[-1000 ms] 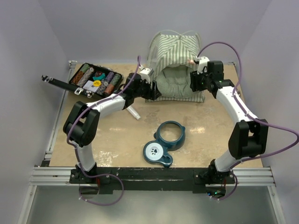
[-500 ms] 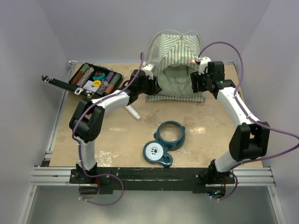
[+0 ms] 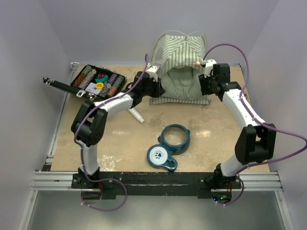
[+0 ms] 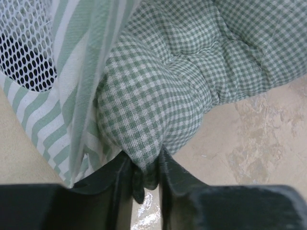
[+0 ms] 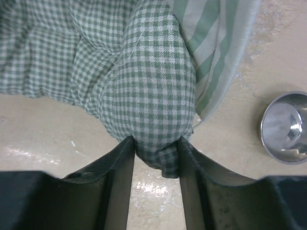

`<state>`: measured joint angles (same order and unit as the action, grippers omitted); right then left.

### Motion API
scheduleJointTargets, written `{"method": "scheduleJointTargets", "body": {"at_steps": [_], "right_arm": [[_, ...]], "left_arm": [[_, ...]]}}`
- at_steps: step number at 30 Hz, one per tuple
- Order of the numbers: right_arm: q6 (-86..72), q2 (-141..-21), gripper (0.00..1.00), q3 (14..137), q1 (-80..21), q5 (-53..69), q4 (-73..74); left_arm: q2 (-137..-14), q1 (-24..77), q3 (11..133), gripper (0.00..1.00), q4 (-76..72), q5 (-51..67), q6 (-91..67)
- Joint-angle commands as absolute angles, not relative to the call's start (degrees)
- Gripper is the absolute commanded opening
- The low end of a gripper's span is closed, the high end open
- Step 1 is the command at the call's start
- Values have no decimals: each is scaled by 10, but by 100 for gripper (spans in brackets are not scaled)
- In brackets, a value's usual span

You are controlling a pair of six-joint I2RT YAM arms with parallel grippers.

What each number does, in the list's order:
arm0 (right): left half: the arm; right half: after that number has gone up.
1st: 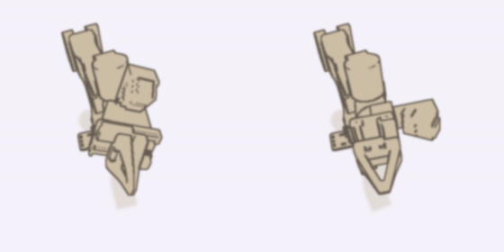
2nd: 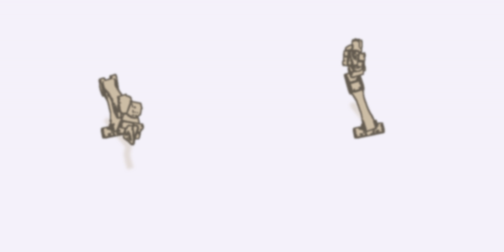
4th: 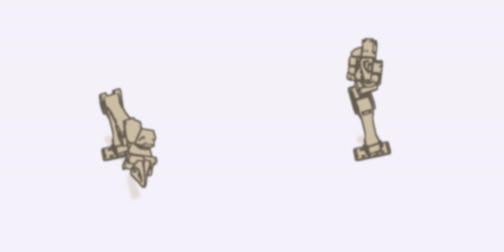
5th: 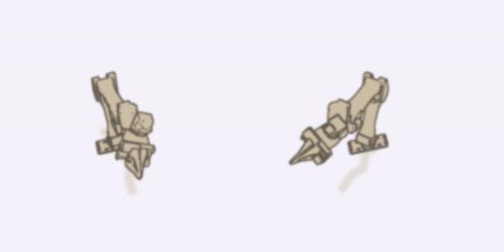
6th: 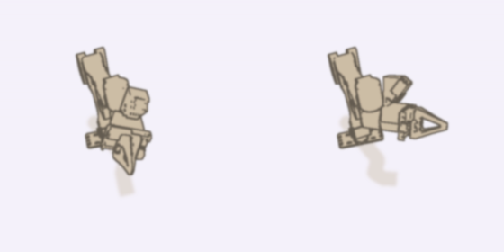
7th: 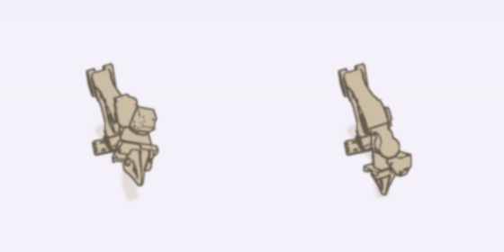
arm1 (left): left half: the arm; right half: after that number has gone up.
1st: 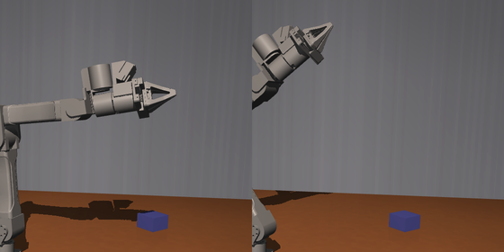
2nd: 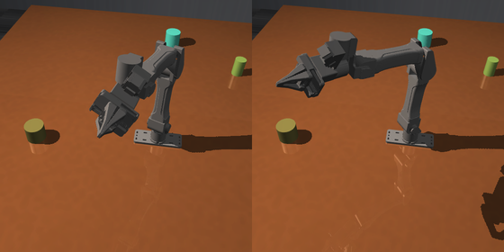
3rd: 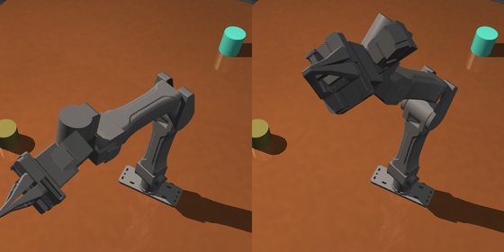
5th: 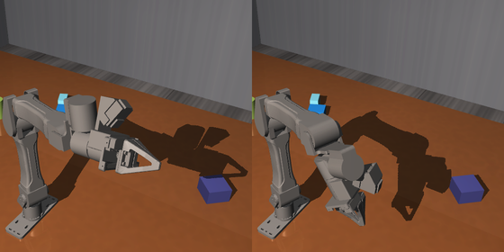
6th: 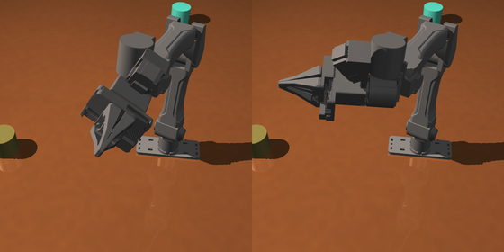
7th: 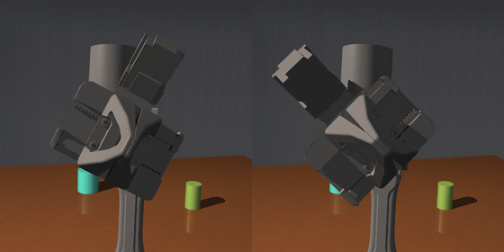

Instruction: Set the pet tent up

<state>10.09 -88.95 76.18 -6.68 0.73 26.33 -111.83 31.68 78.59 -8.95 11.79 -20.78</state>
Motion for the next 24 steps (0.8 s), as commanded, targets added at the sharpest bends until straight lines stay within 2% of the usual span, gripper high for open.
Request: {"method": "scheduleJointTargets", "body": {"at_steps": [1, 4, 5, 10, 17, 24], "right_arm": [[105, -911, 30, 749, -68, 19, 201], [106, -913, 1, 744, -93, 22, 149], [108, -911, 0, 738, -106, 17, 123], [122, -904, 0, 711, -155, -29, -52], [129, -952, 0, 682, -172, -108, -205], [187, -1000, 0, 646, -169, -152, -238]], "left_arm": [[-1114, 326, 810, 17, -147, 119, -154], [-1113, 342, 813, 0, -167, 99, -106], [-1111, 349, 813, 0, -179, 85, -85], [-1138, 364, 845, 0, -255, 29, -3], [-1211, 365, 913, 0, -318, -22, 95], [-1251, 358, 915, 0, -293, -25, 133]]}}
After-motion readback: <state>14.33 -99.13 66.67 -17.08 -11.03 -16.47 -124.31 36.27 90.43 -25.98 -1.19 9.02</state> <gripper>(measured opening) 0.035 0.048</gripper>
